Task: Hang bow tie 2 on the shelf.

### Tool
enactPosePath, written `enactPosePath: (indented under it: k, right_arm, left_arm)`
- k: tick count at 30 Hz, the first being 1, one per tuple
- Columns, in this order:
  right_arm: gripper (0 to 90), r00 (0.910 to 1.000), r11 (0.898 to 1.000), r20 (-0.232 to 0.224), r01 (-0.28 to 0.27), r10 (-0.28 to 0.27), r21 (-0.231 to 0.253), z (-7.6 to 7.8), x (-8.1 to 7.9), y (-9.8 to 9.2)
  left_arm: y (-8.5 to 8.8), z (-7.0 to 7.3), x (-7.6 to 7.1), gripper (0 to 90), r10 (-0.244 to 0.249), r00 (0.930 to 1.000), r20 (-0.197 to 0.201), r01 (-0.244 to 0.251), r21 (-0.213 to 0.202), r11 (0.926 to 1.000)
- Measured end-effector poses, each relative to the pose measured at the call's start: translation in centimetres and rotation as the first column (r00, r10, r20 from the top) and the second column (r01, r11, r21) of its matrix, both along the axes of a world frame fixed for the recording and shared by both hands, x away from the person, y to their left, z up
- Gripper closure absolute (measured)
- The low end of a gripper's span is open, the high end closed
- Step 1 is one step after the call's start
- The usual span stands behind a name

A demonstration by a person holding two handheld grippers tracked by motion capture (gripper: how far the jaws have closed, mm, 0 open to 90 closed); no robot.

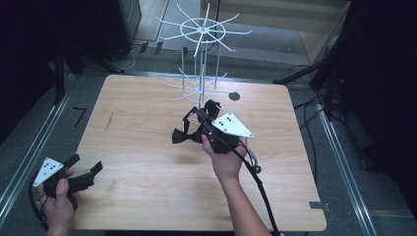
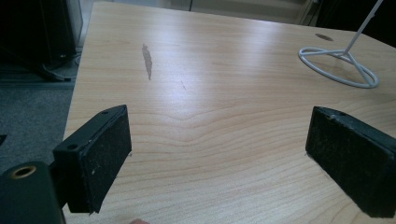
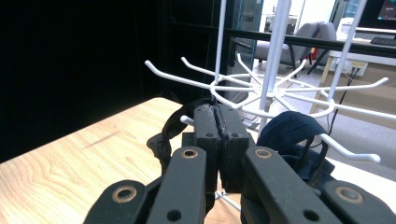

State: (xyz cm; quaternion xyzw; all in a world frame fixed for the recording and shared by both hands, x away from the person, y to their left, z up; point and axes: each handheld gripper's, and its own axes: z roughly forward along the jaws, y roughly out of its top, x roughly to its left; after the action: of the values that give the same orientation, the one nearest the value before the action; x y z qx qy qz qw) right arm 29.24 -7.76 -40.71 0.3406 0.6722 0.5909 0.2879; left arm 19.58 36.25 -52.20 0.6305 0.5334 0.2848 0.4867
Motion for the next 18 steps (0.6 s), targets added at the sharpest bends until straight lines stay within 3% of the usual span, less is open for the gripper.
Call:
enactPosePath:
  k: [5,18]
  right_arm:
    - [89.5,0.9999,1.0,-0.012,0.01,-0.009,0.016,-0.1,0.4,-0.3]
    - [89.4,0.9942,0.999,-0.106,0.02,-0.015,0.045,-1.9,2.3,-0.6]
  left_arm:
    - [0.0,0.0,0.0,7.9,0.001,1.0,0.001,-0.001,-0.002,1.0]
    - [0.0,0.0,0.0,7.9,0.001,1.0,0.001,-0.001,-0.004,1.0]
